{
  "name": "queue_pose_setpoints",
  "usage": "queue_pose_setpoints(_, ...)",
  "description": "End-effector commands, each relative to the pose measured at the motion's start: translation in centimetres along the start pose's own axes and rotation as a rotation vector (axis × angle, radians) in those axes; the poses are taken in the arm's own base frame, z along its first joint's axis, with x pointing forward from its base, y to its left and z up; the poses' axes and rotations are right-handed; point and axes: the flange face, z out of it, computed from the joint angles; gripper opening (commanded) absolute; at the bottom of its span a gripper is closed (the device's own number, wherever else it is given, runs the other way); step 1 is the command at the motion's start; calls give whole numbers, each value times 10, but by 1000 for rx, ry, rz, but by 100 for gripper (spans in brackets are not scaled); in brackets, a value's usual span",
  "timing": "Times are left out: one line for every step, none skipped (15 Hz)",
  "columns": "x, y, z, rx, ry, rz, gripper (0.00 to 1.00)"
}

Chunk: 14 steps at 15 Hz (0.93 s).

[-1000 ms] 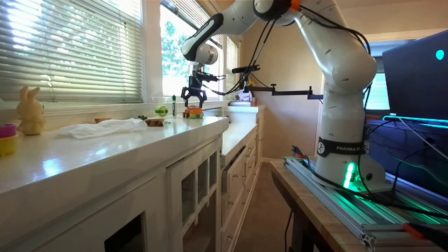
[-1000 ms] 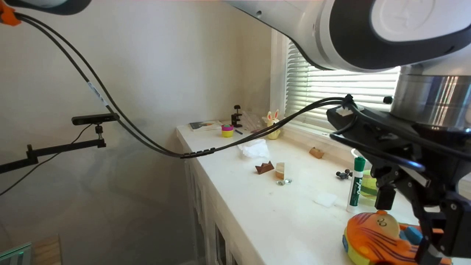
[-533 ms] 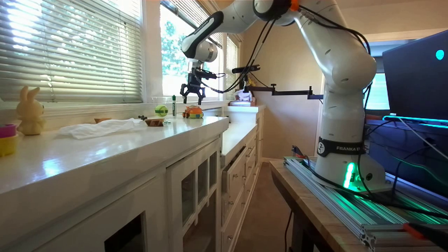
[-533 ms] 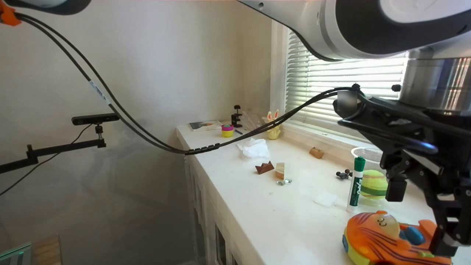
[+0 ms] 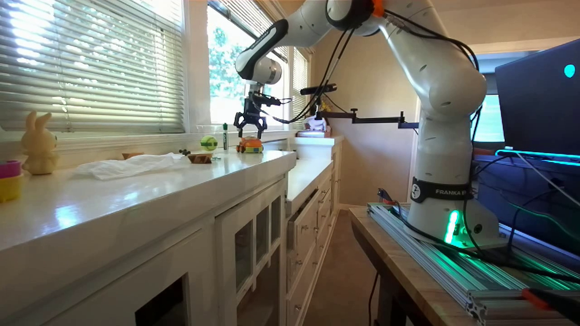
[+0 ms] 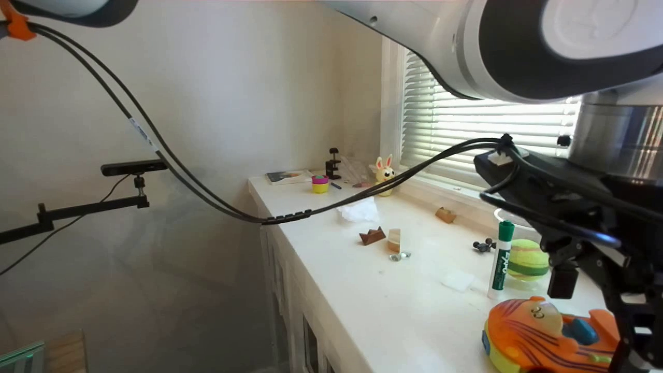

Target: Turn the toy car backwards

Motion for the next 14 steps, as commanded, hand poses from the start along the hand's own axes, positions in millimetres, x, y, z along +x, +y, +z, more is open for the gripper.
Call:
queue_pose_setpoints(7,-4,3,28,23,32,100)
queue_pose_setpoints(7,-5,4,26,25,32,100)
queue_pose_setpoints(7,-6,5,28,27,33,100)
queue_pose_setpoints(7,-7,7,29,26,33,100)
queue_pose_setpoints(6,-8,9,32,21,33,100)
queue_pose_setpoints(6,-9,11,31,17,34,100)
queue_pose_setpoints(5,-10,12,28,7,32,100)
queue_pose_setpoints(4,-11,13,23,3,34,100)
queue_pose_setpoints(4,-11,14,21,2,34,100)
queue_pose_setpoints(4,-12,15,19,-4,34,99)
queue_pose_setpoints(4,-12,16,14,-8,36,93)
queue_pose_setpoints(4,-12,18,13,-12,37,75)
queue_pose_setpoints(3,-12,19,13,-15,38,73)
queue_pose_setpoints(3,-13,19,10,-18,37,65)
